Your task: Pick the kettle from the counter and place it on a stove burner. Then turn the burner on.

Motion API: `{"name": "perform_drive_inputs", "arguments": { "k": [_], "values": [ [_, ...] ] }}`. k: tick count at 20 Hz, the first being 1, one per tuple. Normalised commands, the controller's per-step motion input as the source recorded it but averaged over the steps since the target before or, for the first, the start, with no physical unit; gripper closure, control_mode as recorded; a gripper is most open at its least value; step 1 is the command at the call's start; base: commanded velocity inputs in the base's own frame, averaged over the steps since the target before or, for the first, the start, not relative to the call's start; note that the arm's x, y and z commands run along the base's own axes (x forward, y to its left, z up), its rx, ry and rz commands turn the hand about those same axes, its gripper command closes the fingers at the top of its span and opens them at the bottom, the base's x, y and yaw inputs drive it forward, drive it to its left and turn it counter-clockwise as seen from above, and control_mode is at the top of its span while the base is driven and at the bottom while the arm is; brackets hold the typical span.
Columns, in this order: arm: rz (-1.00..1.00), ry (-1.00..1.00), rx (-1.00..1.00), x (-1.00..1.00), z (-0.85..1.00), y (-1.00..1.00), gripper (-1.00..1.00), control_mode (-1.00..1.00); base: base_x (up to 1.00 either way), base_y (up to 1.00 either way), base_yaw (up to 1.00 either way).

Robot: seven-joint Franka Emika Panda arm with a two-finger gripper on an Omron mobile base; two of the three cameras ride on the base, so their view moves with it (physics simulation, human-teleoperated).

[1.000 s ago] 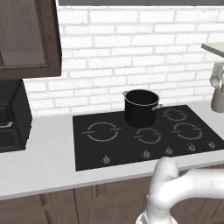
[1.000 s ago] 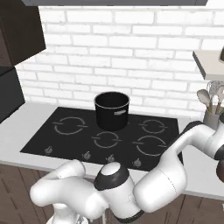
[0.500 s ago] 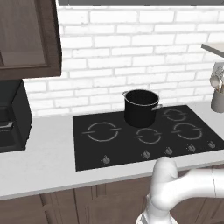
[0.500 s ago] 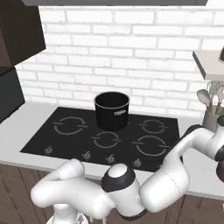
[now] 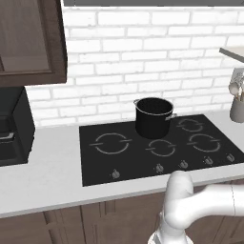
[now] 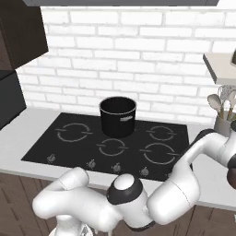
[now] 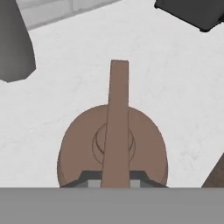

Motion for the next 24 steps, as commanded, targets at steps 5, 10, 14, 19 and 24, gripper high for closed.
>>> {"name": "perform_drive_inputs", "arguments": {
  "k": [5,10,14,19,24],
  "values": [
    [0.0,-0.28,0.08,-0.21,0.42,0.69,1.0,-1.0,0.0,0.0,0.0],
    [0.0,-0.38,0.08,-0.45,0.4,1.0,1.0,-1.0,0.0,0.0,0.0],
    [0.0,-0.38,0.04,-0.57,0.14,1.0,1.0,-1.0,0.0,0.0,0.0],
    [-0.01,-0.33,0.0,-0.44,0.03,1.0,1.0,-1.0,0.0,0.0,0.0],
    [0.0,-0.23,0.0,-0.28,0.2,1.0,1.0,-1.0,0.0,0.0,0.0]
  ]
}}
